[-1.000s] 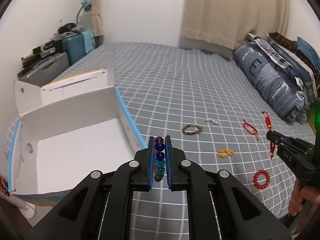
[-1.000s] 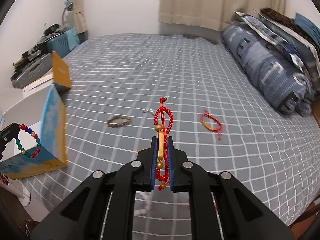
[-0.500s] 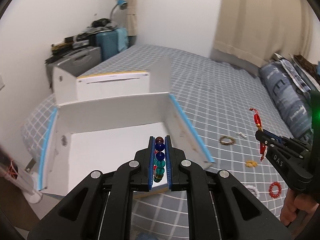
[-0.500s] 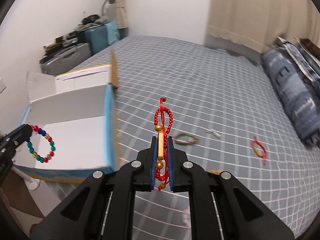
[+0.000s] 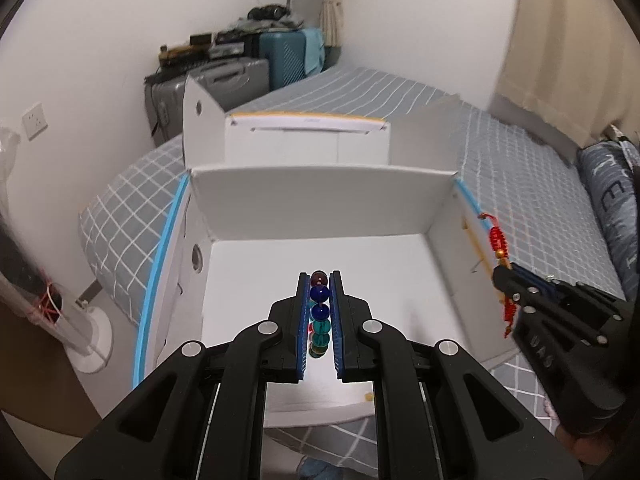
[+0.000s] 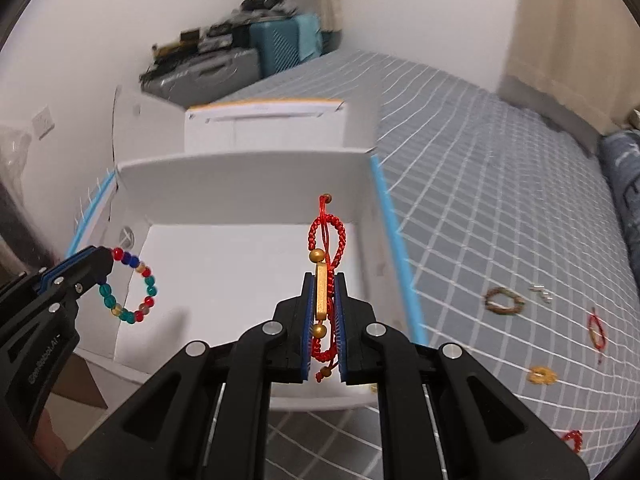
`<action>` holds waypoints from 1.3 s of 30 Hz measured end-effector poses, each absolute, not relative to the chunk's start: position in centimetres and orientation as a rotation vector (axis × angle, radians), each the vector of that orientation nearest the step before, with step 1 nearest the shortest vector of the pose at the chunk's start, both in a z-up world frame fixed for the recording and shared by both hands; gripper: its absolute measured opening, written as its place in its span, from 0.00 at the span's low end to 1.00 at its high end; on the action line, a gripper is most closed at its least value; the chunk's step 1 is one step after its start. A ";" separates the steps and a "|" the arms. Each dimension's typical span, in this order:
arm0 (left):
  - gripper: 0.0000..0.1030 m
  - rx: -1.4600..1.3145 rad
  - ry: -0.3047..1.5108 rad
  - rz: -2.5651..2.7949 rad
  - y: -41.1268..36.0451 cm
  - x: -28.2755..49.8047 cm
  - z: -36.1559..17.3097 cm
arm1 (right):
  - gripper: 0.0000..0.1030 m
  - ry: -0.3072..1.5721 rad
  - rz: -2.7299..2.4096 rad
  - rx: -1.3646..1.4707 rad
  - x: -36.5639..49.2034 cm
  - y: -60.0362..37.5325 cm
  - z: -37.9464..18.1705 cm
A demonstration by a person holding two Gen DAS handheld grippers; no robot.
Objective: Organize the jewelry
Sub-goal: 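Carry both held bracelets over to the open white box, then open the left tool dropping its bracelet in the box while the right tool releases its bracelet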
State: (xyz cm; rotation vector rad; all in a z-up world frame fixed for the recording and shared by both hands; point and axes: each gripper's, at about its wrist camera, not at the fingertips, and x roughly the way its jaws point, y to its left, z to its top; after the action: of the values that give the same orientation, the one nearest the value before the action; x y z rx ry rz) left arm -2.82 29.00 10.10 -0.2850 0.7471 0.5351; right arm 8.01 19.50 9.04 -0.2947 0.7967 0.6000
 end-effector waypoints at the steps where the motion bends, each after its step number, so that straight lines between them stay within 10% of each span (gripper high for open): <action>1: 0.09 -0.292 0.756 0.536 29.3 -2.7 9.7 | 0.08 0.809 0.602 -0.298 8.0 20.0 8.5; 24: 0.11 -0.324 0.876 0.577 33.1 -1.6 5.0 | 0.12 0.957 0.597 -0.340 10.7 23.6 2.7; 28: 0.33 -0.317 0.854 0.594 33.0 -2.1 5.5 | 0.49 0.917 0.617 -0.322 10.1 23.4 3.6; 39: 0.76 -0.279 0.777 0.639 32.8 -3.1 7.2 | 0.89 0.802 0.601 -0.325 8.6 22.6 6.1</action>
State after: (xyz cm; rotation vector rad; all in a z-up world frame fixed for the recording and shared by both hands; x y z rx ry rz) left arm -3.14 32.81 7.22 -0.2788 0.7772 0.6392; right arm 8.64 22.57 6.12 -0.3251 0.8024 0.6006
